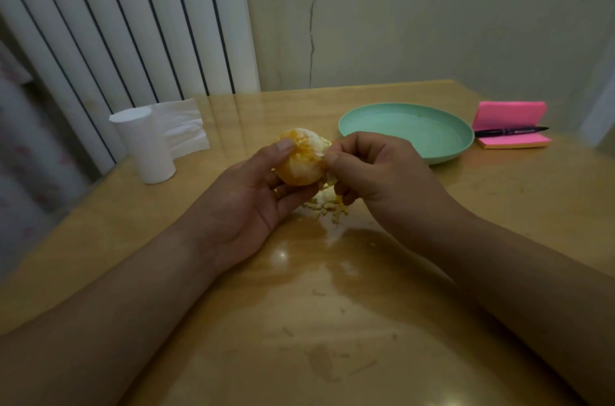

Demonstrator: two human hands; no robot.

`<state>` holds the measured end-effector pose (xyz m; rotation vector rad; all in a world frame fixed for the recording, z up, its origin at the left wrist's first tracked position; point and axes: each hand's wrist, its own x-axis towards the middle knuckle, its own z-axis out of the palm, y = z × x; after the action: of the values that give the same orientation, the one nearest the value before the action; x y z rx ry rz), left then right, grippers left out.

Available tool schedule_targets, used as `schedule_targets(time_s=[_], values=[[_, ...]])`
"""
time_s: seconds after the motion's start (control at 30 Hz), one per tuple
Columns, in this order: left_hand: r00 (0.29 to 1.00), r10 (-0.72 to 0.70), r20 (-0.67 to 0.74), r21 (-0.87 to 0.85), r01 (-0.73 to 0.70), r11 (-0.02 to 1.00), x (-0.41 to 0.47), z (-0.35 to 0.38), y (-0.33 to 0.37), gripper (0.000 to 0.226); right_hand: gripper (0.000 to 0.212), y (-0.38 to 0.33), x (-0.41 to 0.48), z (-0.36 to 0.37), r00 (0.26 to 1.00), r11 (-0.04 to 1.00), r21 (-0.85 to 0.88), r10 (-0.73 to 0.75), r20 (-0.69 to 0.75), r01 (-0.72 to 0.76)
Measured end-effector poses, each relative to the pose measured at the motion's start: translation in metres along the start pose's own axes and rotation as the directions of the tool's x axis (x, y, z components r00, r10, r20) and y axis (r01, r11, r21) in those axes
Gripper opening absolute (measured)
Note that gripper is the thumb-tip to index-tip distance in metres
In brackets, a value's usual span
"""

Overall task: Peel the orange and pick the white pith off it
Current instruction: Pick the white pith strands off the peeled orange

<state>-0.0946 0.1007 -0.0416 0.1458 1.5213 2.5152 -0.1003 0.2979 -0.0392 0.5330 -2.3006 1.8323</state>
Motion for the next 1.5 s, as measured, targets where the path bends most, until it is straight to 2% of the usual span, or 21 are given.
schedule_targets(time_s=[0.23,0.3,0.4,0.5,0.67,0.73,0.87,1.0,1.07,1.13,1.2,1.27,1.37,1.43,1.5], values=[[1.0,-0.02,-0.023,-0.081,0.018,0.997,0.001,-0.002,0.002,0.048,0.014,0.005,0.004,-0.003,1.0,0.998,0.057,0.02,-0.022,-0.019],[0.999,-0.038,-0.036,-0.076,0.035,0.996,0.0,-0.001,0.003,0.052,0.014,0.007,0.005,-0.004,0.999,1.0,0.018,0.021,-0.034,-0.02],[0.998,-0.038,-0.052,-0.074,0.034,0.997,0.0,-0.002,0.005,0.057,0.015,0.011,0.006,-0.006,1.0,0.977,-0.215,0.018,-0.001,-0.018],[0.997,-0.033,-0.063,-0.103,0.027,0.994,0.002,-0.004,0.007,0.061,0.019,0.016,0.006,-0.005,0.997,0.847,-0.529,-0.012,0.073,0.049],[0.997,-0.041,-0.066,-0.124,0.033,0.992,0.003,-0.003,0.005,0.051,0.016,0.012,0.003,-0.004,0.992,0.731,-0.673,-0.117,0.04,0.113],[0.997,-0.039,-0.072,-0.104,0.031,0.994,0.003,-0.003,0.004,0.045,0.007,0.011,0.003,-0.002,0.993,0.717,-0.688,-0.11,0.044,0.11],[0.998,-0.034,-0.06,-0.09,0.029,0.996,0.003,-0.001,0.003,0.041,0.017,0.009,0.003,-0.001,0.987,0.743,-0.657,-0.163,0.006,0.127],[0.999,-0.027,-0.028,-0.053,0.025,0.998,0.004,-0.004,0.0,0.04,0.012,0.007,0.003,-0.001,0.988,0.791,-0.599,-0.157,0.001,0.126],[1.0,-0.017,-0.01,-0.027,0.017,1.0,0.005,-0.005,-0.001,0.04,0.013,0.008,0.004,-0.002,0.986,0.779,-0.612,-0.164,0.007,0.134],[1.0,-0.004,-0.002,-0.017,0.004,1.0,0.005,-0.006,-0.001,0.04,0.004,0.011,0.005,-0.003,0.989,0.811,-0.572,-0.148,0.004,0.124],[1.0,0.009,0.001,-0.012,-0.009,1.0,0.005,-0.006,-0.002,0.038,0.013,0.01,0.004,-0.003,0.993,0.846,-0.523,-0.121,0.006,0.106],[1.0,0.022,0.004,-0.005,-0.022,1.0,0.006,-0.005,-0.002,0.037,0.001,0.012,0.004,-0.004,0.993,0.819,-0.563,-0.117,0.017,0.106],[0.999,0.035,0.008,-0.01,-0.035,0.999,0.005,-0.006,0.0,0.04,0.021,0.014,0.005,-0.003,0.992,0.787,-0.604,-0.121,0.047,0.125],[0.999,0.038,0.019,-0.025,-0.038,0.999,0.005,-0.007,0.002,0.041,0.021,0.01,0.005,-0.002,0.979,0.743,-0.646,-0.2,0.037,0.176],[0.999,0.043,0.025,-0.032,-0.043,0.999,0.005,-0.008,0.003,0.041,0.011,0.007,0.006,-0.003,0.962,0.745,-0.631,-0.274,0.005,0.216]])
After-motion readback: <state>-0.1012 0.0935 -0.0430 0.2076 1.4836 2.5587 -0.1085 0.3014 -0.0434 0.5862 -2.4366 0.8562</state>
